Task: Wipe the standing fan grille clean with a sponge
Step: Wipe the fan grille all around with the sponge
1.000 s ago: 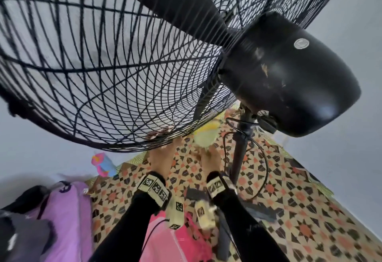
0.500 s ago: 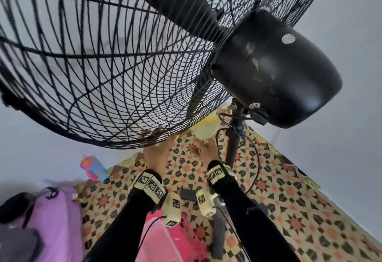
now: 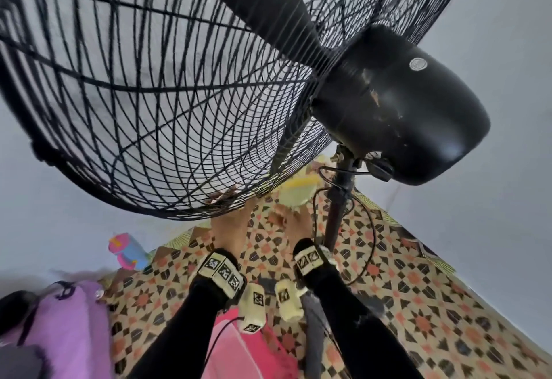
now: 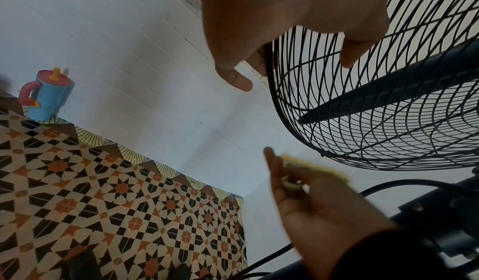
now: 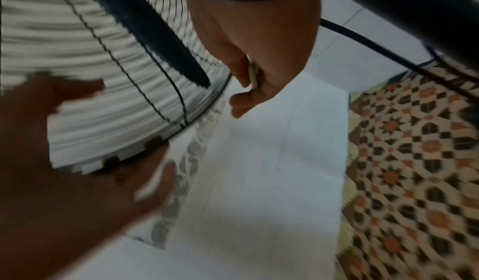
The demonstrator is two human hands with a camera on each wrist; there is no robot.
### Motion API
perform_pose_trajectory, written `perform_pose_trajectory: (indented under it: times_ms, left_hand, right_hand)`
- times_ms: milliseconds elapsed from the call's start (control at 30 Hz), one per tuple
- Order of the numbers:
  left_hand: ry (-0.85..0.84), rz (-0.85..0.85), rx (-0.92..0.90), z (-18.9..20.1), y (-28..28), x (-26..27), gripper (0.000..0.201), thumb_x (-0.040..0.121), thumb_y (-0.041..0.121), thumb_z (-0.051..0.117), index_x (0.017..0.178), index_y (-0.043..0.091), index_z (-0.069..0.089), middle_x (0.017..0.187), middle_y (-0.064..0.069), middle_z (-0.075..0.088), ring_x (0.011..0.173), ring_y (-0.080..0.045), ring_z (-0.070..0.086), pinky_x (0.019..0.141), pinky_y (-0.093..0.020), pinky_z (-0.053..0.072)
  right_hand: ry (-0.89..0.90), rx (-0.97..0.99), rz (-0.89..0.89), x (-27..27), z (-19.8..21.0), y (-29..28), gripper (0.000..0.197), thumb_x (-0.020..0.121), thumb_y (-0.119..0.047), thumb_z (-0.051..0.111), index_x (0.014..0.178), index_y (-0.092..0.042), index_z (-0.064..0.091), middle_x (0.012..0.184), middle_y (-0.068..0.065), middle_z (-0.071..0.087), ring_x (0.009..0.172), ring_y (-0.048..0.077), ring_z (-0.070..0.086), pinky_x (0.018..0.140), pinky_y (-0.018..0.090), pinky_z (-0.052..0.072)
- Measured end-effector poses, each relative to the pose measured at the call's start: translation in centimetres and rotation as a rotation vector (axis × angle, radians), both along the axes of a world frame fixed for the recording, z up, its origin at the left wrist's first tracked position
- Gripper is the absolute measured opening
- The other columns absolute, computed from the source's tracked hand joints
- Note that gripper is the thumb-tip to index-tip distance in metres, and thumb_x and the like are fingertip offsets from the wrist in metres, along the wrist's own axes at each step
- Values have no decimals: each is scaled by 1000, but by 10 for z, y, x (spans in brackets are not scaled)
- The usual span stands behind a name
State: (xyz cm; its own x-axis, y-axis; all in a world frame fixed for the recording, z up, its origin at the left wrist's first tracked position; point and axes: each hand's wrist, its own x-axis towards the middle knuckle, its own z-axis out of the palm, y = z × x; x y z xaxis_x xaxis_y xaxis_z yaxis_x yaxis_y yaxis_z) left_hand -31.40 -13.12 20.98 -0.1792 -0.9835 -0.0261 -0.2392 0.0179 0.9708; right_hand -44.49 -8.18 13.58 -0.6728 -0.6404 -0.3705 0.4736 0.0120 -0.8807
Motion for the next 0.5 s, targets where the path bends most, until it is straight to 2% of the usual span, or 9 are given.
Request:
perform_pose_trajectory:
  times_ms: [100,133,200,267,333,367,400,433,500]
  left_hand:
    - [17,10,-30,2,1,0,44,86,30,85,121,24,59,126,6,58,119,-17,56,108,-27,38]
    - [26,8,-17,3,1,0,44,86,29,85,120,29,57,127,5,58,118,-15,54,106,-26,37]
    - [21,-1,7,2,0,1,49,82,37,88,113,50,53,133,5,61,120,-18,59,112,-35,41]
    - [20,-14,25,3,1,0,51,79,45,88,115,53,54,136,3,63,119,-18,63,113,-42,46]
    - [34,-19,58,6,5,0,51,85,37,85,130,29,60,113,2,70,92,-1,64,93,-13,50]
    - [34,-22,76,11,10,-1,45,90,31,82,126,13,62,89,9,67,69,10,58,71,-1,45]
    - [25,-22,90,27,19,-1,35,93,28,79,114,6,62,70,16,58,52,12,54,58,1,41]
    - [4,-41,73,24,17,0,33,94,27,78,112,4,62,66,18,55,50,15,54,56,1,39]
    - [33,8,41,16,15,0,47,89,29,83,125,11,60,98,11,64,90,7,67,86,-8,48]
  right_hand:
    - [227,89,20,-11,21,-10,31,100,-16,62,131,-17,55,112,15,73,75,17,76,61,28,60]
    - [321,151,75,-6,26,-4,33,101,-14,59,134,-16,53,112,12,73,70,13,75,57,25,59]
    - [419,195,218,15,34,22,28,102,-8,55,129,-12,51,109,10,73,65,12,74,56,30,61]
    - [502,183,327,27,40,52,27,101,-7,54,128,-9,55,106,9,75,69,16,75,61,41,63]
    - [461,150,265,18,41,59,30,101,-7,53,130,-17,53,110,9,73,72,16,75,61,34,62]
    - [403,132,185,8,44,55,36,102,-6,53,132,-25,48,113,9,72,72,17,75,61,29,61]
    - [368,130,109,-3,47,46,41,102,-6,52,137,-27,44,116,10,70,74,17,75,62,28,61]
    - [363,154,63,-13,49,33,47,102,-9,54,144,-25,41,122,11,69,78,18,76,65,30,62]
    - [358,216,78,-17,51,16,61,100,-12,58,155,-21,31,137,11,60,86,22,76,73,38,64]
